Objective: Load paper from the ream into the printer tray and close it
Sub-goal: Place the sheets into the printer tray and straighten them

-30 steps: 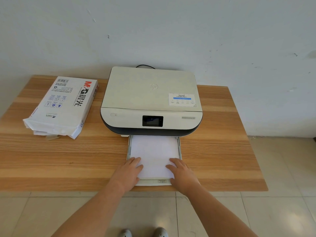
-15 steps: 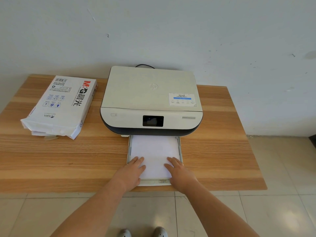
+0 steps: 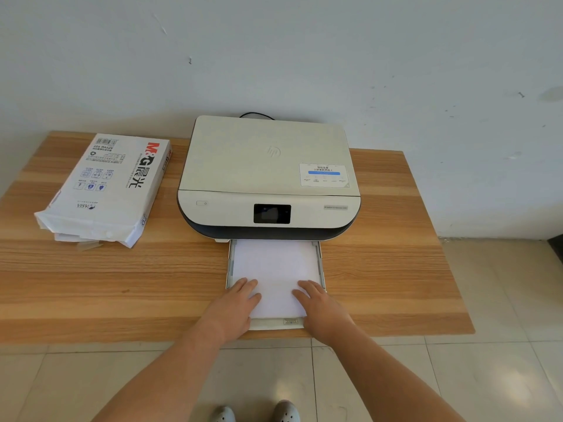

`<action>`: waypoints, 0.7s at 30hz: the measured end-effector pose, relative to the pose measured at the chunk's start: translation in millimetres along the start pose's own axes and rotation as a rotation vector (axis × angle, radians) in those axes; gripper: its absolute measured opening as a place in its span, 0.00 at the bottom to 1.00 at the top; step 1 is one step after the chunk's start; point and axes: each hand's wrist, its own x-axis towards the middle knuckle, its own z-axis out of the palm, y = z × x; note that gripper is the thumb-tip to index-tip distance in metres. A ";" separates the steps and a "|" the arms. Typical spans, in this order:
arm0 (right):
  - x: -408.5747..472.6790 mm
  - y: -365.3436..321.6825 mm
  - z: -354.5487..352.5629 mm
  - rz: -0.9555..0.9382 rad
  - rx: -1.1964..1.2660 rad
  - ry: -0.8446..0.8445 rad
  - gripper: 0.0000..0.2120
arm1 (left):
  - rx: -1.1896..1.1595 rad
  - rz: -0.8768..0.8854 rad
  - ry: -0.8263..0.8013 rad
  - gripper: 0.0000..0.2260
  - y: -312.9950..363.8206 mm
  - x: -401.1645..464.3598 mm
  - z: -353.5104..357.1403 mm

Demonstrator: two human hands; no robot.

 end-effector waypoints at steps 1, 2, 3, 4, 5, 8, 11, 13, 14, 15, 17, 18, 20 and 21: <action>1.4 0.1 -1.0 -0.002 -0.005 -0.002 0.34 | 0.008 0.001 0.007 0.26 0.6 0.5 -0.6; 3.0 0.0 -1.7 -0.004 -0.013 -0.007 0.36 | 0.020 0.002 0.010 0.27 1.2 1.2 -1.2; 4.7 0.1 -2.0 -0.005 -0.023 -0.015 0.37 | 0.033 0.002 0.008 0.28 1.5 1.9 -1.6; 5.9 0.2 -2.1 -0.003 -0.032 -0.024 0.38 | 0.042 -0.002 0.002 0.28 1.8 2.3 -1.9; 6.8 0.5 -1.7 0.002 -0.038 -0.034 0.38 | 0.046 -0.006 -0.008 0.28 1.7 2.8 -1.8; 6.9 1.0 -0.4 0.016 -0.032 -0.055 0.37 | 0.025 -0.022 -0.047 0.28 0.5 3.3 -0.7; 6.5 1.1 0.9 0.019 -0.024 -0.056 0.36 | 0.005 -0.025 -0.068 0.28 -0.6 3.1 -1.4; 5.9 0.6 2.0 0.017 -0.023 -0.055 0.35 | 0.000 -0.025 -0.073 0.28 -0.6 2.5 -1.9; 4.9 0.2 2.8 0.018 -0.020 -0.054 0.35 | -0.003 -0.026 -0.074 0.28 -0.1 2.2 -1.6; 3.6 0.0 4.1 0.018 -0.016 -0.050 0.35 | -0.008 -0.025 -0.073 0.27 0.7 1.7 -0.6; 0.7 -0.9 6.9 0.016 -0.010 -0.040 0.35 | -0.017 -0.025 -0.069 0.27 2.5 0.2 2.1; -0.6 -1.4 8.3 0.015 -0.008 -0.035 0.35 | -0.020 -0.025 -0.069 0.28 3.4 -0.7 3.6; -2.3 -2.3 10.0 0.016 -0.006 -0.027 0.35 | -0.019 -0.026 -0.071 0.28 3.7 -2.5 5.6; -2.7 -2.6 10.2 0.017 -0.005 -0.024 0.35 | -0.017 -0.026 -0.072 0.28 3.5 -2.9 6.1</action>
